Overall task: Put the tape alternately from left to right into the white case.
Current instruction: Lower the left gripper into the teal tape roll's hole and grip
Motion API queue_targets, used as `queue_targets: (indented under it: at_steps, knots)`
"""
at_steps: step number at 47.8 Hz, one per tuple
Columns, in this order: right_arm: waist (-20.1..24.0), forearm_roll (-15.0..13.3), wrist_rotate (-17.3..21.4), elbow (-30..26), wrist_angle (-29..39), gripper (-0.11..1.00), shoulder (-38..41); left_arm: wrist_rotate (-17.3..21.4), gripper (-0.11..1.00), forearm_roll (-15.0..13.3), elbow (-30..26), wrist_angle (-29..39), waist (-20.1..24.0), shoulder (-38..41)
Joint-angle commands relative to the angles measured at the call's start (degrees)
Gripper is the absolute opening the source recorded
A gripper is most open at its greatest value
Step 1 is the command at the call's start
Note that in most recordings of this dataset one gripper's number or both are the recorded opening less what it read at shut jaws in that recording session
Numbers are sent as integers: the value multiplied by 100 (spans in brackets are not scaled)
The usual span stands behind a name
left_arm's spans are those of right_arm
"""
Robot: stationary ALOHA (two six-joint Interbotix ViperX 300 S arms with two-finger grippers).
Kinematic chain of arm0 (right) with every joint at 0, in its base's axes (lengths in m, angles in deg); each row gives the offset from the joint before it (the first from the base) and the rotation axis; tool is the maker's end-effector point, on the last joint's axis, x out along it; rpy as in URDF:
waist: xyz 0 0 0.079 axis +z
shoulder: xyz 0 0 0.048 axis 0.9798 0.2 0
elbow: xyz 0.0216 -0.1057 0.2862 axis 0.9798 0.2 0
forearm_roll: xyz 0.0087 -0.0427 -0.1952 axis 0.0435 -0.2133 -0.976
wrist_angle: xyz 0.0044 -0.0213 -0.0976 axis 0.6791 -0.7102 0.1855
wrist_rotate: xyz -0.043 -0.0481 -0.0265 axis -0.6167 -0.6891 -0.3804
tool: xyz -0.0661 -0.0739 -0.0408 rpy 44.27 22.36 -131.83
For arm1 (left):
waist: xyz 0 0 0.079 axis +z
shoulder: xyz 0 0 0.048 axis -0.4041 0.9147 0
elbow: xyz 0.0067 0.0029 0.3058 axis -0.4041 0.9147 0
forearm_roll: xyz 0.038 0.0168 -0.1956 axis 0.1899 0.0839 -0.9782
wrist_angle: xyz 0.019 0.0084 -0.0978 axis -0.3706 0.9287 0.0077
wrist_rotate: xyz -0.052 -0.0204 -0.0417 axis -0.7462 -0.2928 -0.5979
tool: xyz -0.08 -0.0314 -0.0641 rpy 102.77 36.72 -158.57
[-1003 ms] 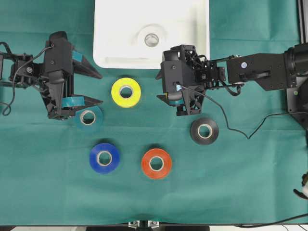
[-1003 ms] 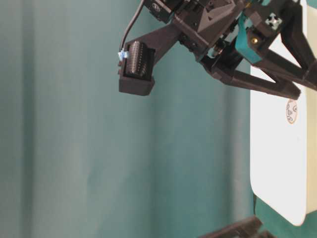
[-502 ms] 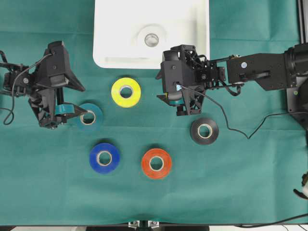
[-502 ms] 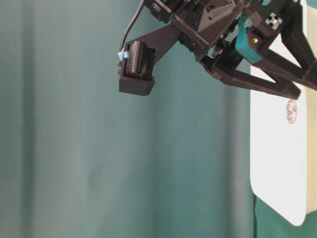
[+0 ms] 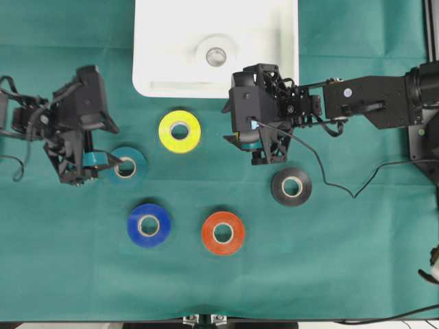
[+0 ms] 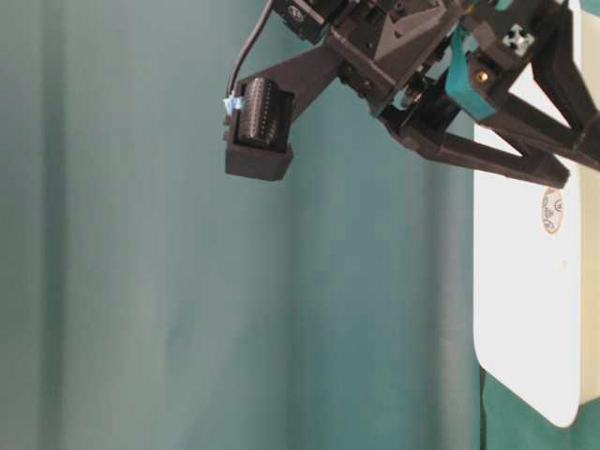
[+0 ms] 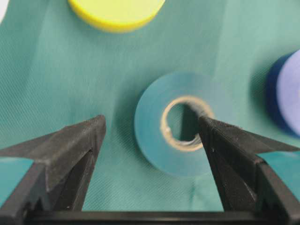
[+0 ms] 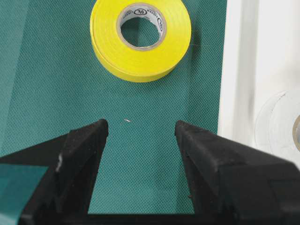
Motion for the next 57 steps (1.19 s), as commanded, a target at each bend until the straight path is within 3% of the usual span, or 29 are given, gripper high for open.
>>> queue_targets:
  at_steps: [1, 23, 34, 38, 49, 53, 57]
  knots:
    - [9, -9, 9, -35, -26, 67, -176, 0, 87, 0, -123, -35, -18, 193]
    - [18, 0, 0, 0, -53, 67, -176, 0, 86, 0, -396, 0, -70, 949]
    - [18, 0, 0, 9, -53, 67, -176, 0, 80, 0, -466, 9, -105, 967]
    - [18, 0, 0, 18, -53, 67, -185, 9, 69, 0, -475, 9, -114, 967]
    - [9, 0, 0, 18, -53, 67, -185, 35, 9, 0, -475, 132, -176, 905]
    - [9, 0, 0, 18, -44, 67, -176, 35, -2, 0, -475, 202, -193, 905]
    - [18, -9, 0, 18, -53, 67, -176, 35, -3, 0, -475, 246, -211, 905]
